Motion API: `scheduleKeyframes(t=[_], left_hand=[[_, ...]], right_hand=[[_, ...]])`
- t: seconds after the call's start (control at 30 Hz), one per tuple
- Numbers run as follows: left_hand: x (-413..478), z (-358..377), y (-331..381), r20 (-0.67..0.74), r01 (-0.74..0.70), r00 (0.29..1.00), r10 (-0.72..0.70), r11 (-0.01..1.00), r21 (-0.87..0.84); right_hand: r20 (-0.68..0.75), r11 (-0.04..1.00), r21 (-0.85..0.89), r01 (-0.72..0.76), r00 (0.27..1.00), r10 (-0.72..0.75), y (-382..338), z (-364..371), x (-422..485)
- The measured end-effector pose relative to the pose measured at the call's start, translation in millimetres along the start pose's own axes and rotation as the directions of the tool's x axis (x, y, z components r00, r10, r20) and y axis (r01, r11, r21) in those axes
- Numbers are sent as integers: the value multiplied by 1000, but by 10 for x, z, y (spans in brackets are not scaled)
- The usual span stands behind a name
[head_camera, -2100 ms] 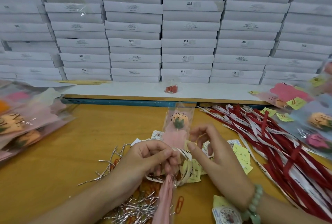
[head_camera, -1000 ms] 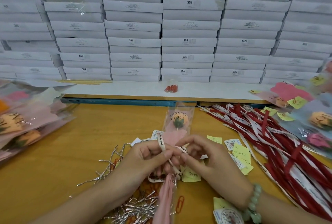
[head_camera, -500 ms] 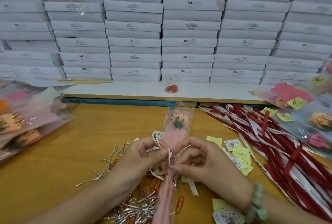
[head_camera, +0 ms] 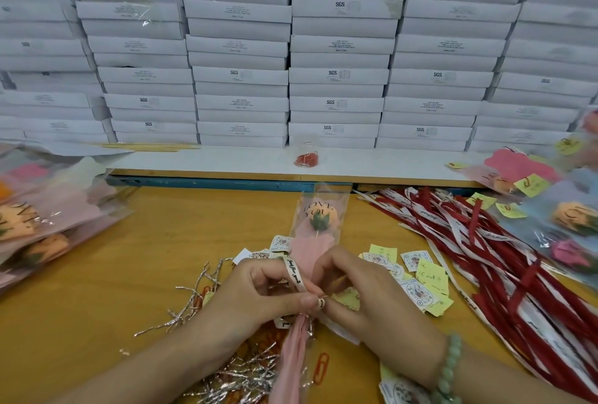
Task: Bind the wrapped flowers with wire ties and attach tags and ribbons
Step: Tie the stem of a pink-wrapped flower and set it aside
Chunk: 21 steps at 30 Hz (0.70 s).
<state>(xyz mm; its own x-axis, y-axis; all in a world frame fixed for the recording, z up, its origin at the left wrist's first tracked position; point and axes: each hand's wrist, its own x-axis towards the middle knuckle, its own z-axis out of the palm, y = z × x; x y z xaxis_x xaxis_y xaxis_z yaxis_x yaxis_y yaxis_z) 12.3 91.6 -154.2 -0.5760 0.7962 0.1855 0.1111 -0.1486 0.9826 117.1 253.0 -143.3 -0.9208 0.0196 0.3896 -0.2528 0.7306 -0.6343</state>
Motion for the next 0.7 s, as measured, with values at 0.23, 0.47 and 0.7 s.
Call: scheduleKeyframes(t=[0.23, 0.47, 0.7], left_hand=[[18, -30, -42, -59, -23, 998, 20, 997, -67], [22, -35, -41, -65, -17, 998, 12, 997, -71], [21, -44, -25, -30, -16, 999, 14, 996, -85]], right_hand=[[131, 899, 405, -168, 984, 125, 1, -76, 9], [204, 838, 498, -221, 970, 135, 55, -100, 50], [167, 916, 351, -194, 976, 142, 47, -25, 43]])
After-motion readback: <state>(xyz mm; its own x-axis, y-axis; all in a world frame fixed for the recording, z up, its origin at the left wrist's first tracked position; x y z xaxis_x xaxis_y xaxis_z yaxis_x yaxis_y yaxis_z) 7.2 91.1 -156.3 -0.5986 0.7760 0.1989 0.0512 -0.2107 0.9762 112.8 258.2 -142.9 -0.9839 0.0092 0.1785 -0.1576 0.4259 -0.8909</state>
